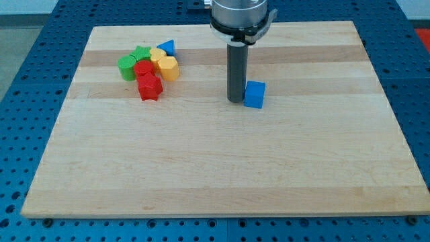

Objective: Slide the cube to the right of the hexagon

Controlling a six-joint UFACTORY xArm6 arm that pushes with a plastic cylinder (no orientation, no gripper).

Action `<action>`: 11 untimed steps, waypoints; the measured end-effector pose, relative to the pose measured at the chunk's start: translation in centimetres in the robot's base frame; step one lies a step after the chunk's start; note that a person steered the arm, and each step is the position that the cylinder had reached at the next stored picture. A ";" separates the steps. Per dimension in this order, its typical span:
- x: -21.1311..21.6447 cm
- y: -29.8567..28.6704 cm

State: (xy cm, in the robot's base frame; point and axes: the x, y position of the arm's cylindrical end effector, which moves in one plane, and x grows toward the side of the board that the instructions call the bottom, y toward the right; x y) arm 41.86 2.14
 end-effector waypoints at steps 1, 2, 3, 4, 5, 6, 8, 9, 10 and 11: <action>4.1 0.8; 3.7 6.0; 0.4 8.2; -3.1 3.7; -3.7 3.7; -2.2 8.7; 1.8 2.5; -1.4 -0.2; -1.7 -0.1; -0.9 -0.4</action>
